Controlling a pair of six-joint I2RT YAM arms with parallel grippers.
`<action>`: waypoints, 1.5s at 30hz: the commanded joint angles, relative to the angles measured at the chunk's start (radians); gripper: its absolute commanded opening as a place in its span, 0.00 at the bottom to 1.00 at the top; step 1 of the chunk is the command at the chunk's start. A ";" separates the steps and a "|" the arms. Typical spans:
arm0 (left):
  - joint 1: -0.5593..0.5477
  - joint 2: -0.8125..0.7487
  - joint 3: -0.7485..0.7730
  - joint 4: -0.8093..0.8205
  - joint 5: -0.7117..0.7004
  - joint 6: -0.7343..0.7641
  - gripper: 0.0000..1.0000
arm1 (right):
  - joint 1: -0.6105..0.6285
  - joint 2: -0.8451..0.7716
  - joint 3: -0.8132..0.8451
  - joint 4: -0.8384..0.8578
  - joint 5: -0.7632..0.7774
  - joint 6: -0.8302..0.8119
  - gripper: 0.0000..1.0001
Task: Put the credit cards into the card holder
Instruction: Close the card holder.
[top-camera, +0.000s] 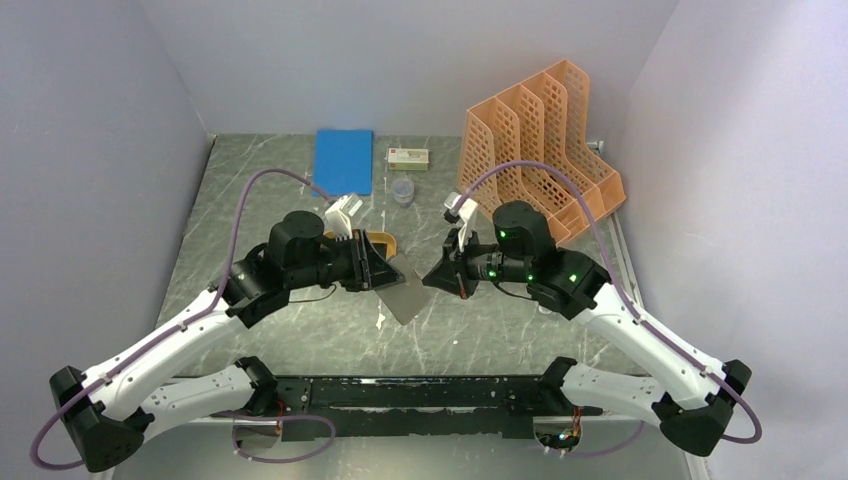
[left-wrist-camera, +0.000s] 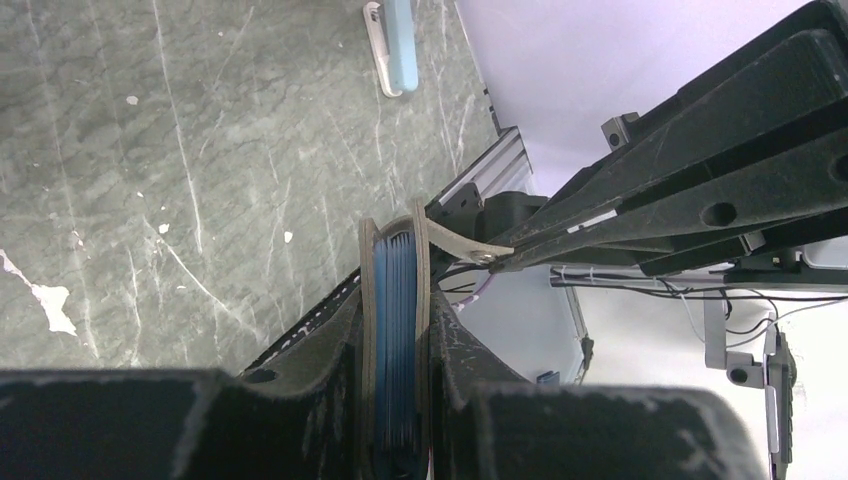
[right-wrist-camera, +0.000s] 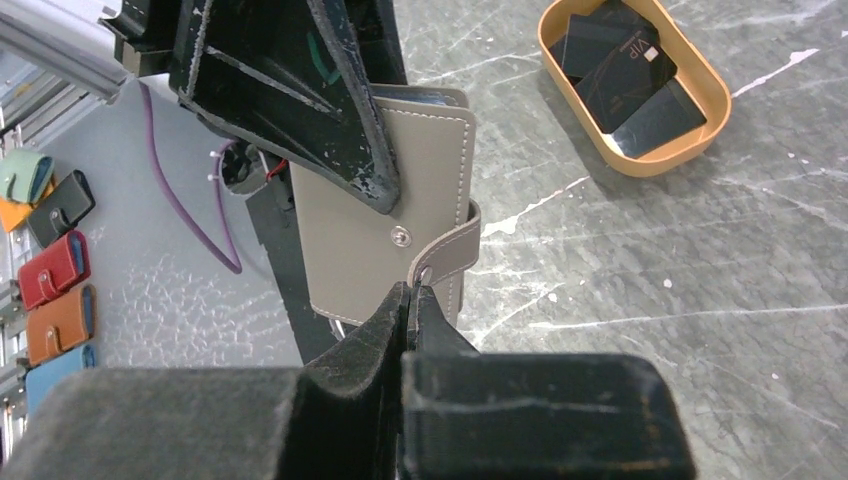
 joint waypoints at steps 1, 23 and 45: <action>0.007 0.010 0.046 0.007 -0.013 0.014 0.05 | 0.013 0.020 0.036 -0.028 -0.050 -0.034 0.00; 0.007 0.026 0.040 0.047 0.023 0.001 0.05 | 0.088 0.074 0.009 0.052 0.010 0.017 0.00; 0.007 0.008 0.039 0.040 0.016 -0.002 0.05 | 0.125 0.096 0.032 -0.013 0.107 -0.018 0.00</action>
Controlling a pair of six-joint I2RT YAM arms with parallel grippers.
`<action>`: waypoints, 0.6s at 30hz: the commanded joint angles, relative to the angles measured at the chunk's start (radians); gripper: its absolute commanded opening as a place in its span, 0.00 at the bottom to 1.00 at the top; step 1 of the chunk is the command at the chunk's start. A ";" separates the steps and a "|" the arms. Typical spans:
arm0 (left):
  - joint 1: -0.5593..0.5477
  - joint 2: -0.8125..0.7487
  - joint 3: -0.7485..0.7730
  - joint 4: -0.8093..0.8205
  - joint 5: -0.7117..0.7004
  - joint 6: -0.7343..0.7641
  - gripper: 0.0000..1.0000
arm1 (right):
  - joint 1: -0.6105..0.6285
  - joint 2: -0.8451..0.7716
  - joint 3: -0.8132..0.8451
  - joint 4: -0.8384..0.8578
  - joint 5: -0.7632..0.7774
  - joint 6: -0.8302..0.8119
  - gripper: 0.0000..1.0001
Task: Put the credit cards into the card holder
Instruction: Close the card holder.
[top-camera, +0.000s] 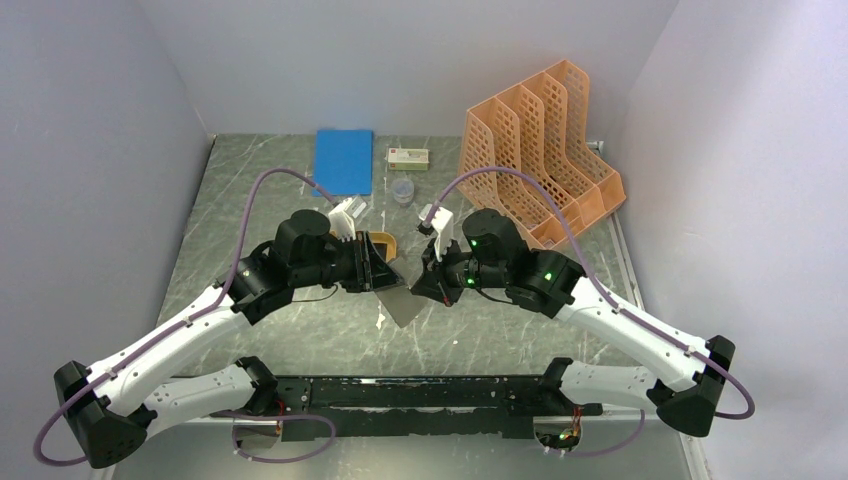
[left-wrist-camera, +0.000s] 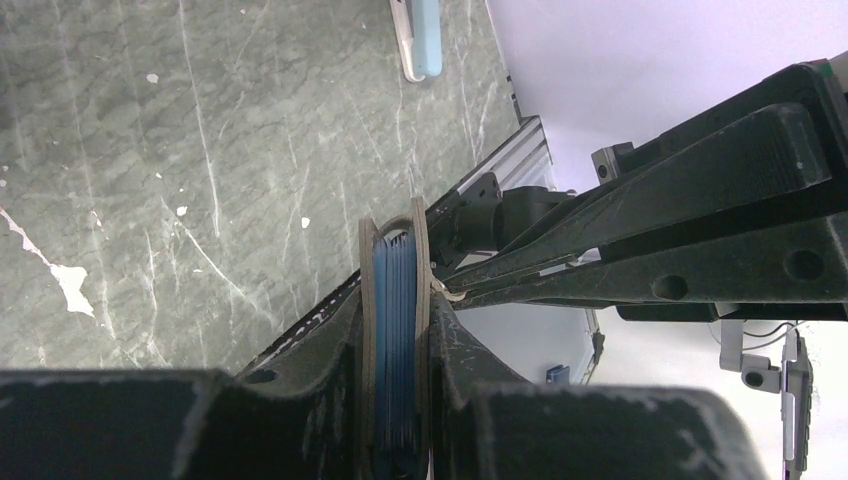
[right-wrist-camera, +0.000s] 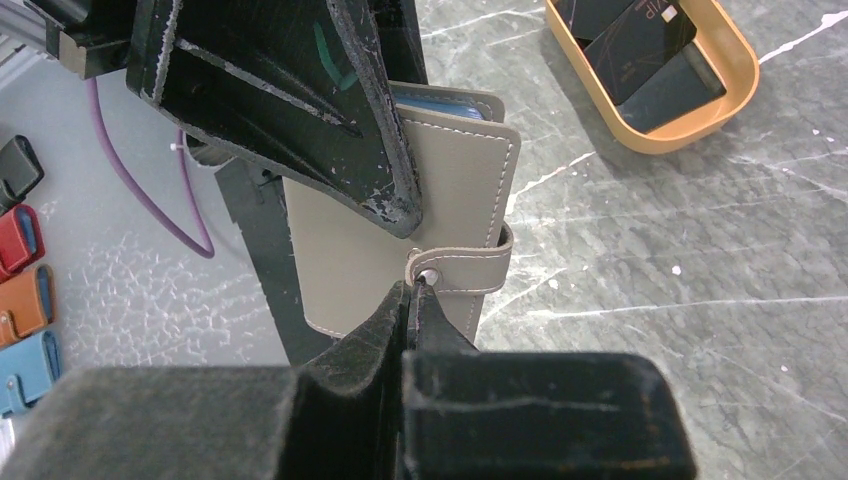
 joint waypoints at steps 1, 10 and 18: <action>0.005 -0.021 0.028 0.078 0.016 -0.017 0.05 | 0.011 0.000 0.014 0.005 -0.008 0.003 0.00; 0.006 -0.020 0.012 0.087 0.023 -0.020 0.05 | 0.012 -0.017 0.005 0.053 0.006 0.035 0.00; 0.005 -0.022 0.012 0.086 0.022 -0.019 0.05 | 0.011 -0.008 0.006 0.053 -0.017 0.038 0.00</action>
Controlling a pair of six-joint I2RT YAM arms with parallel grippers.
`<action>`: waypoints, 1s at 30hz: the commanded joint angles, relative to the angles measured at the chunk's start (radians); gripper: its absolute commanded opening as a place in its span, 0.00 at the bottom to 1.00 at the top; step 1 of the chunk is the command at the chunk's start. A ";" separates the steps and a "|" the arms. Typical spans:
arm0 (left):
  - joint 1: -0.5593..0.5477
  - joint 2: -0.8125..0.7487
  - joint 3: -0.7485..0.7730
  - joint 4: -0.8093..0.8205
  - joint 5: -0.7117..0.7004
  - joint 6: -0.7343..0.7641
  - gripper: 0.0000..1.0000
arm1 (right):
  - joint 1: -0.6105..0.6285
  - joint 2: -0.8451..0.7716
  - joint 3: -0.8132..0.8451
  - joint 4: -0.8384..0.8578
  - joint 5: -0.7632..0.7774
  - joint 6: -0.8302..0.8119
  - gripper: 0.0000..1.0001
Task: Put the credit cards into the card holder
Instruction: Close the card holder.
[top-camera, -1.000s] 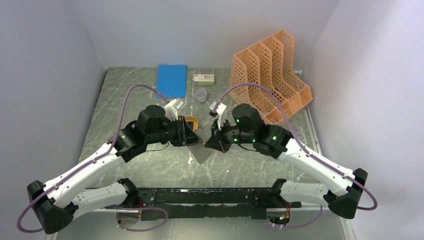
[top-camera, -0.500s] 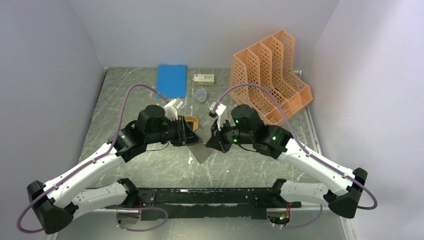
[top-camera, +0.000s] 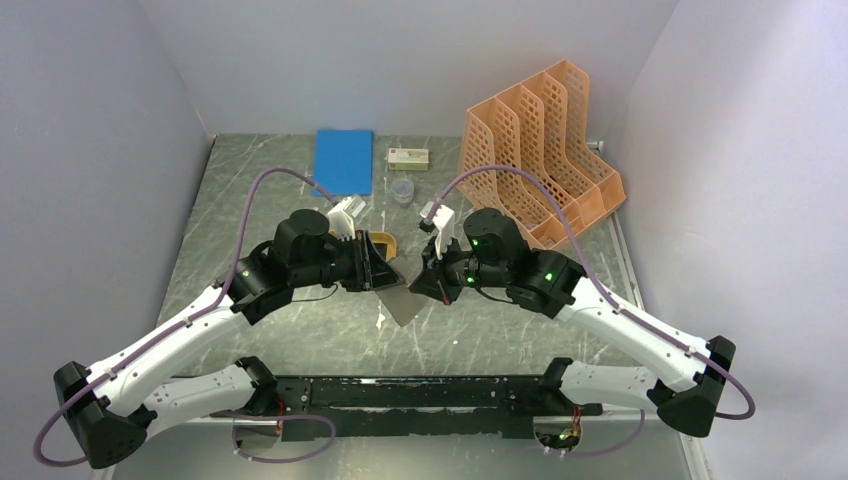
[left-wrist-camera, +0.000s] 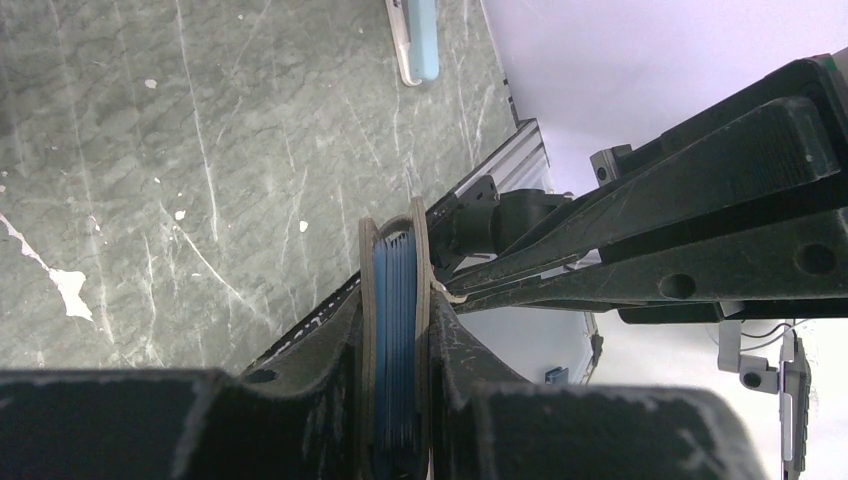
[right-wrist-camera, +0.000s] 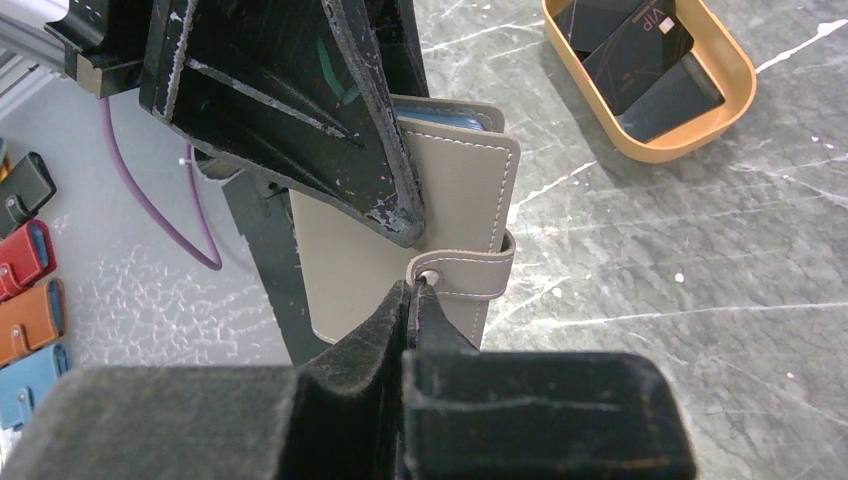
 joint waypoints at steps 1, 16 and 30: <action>0.005 -0.022 0.012 0.079 0.021 -0.018 0.05 | 0.011 -0.004 0.005 0.030 -0.022 0.011 0.00; 0.005 -0.035 0.026 0.142 0.071 -0.056 0.05 | 0.038 0.047 -0.003 0.049 0.004 0.042 0.00; 0.005 -0.042 0.017 0.229 0.172 -0.103 0.05 | 0.042 0.072 -0.008 0.067 0.023 0.060 0.00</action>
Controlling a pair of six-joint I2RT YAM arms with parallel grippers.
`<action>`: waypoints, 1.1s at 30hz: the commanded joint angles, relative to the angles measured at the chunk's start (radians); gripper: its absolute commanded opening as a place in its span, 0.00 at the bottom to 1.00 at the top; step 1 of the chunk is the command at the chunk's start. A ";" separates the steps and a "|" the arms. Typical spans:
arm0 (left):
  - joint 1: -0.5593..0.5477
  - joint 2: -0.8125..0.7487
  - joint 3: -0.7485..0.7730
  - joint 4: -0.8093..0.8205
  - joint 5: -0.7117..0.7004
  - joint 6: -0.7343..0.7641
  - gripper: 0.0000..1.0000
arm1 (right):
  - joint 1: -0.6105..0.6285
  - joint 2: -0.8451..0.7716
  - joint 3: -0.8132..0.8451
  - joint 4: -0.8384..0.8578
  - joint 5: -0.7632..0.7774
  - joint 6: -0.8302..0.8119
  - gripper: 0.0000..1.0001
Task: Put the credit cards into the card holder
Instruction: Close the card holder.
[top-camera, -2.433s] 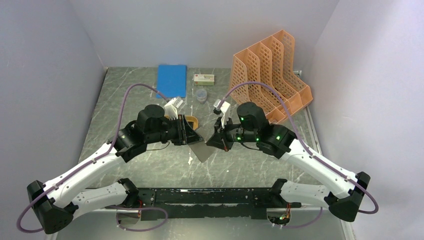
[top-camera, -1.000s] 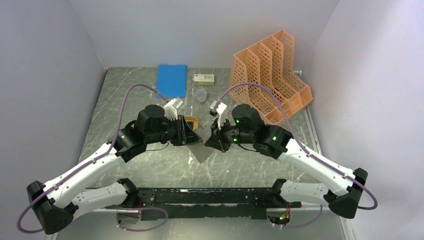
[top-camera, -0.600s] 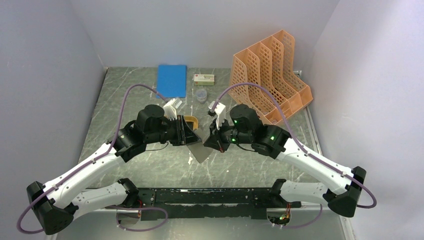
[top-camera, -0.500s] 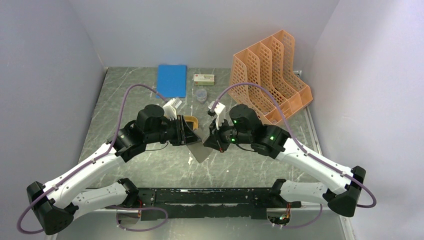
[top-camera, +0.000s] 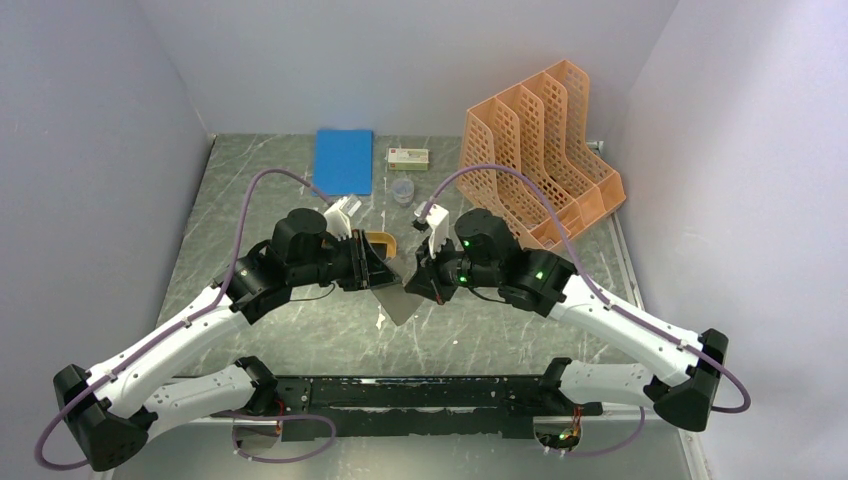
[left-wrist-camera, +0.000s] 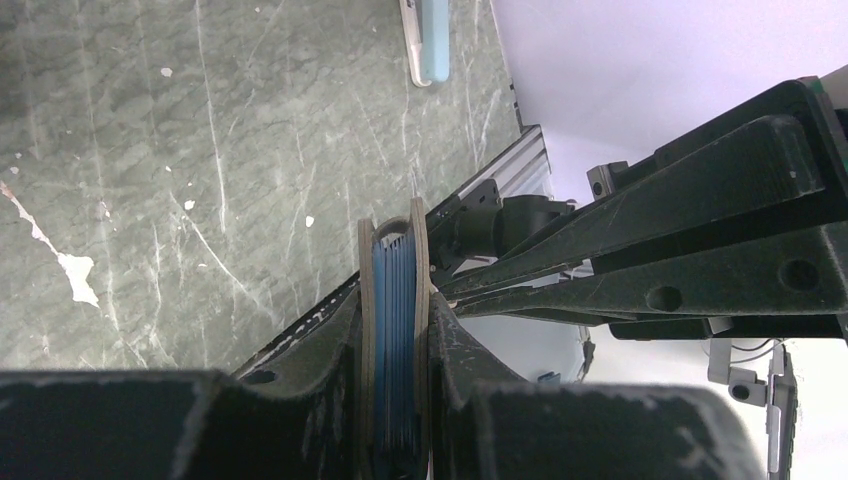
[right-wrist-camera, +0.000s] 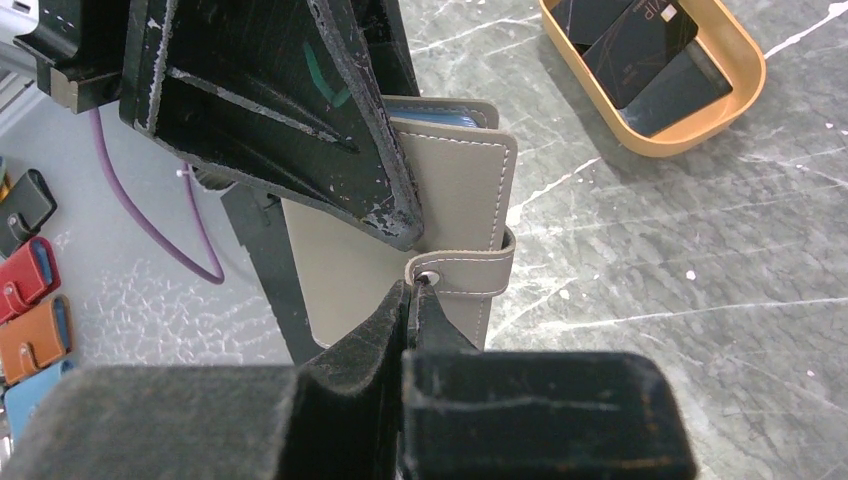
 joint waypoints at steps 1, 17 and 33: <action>-0.013 -0.036 0.023 0.246 0.167 -0.081 0.05 | 0.023 0.035 -0.007 0.044 -0.011 0.019 0.00; -0.013 -0.045 0.035 0.313 0.214 -0.121 0.05 | 0.034 0.078 -0.001 0.062 -0.026 0.032 0.00; -0.013 -0.067 0.056 0.132 0.072 -0.015 0.05 | 0.040 -0.007 -0.005 0.039 -0.015 0.013 0.09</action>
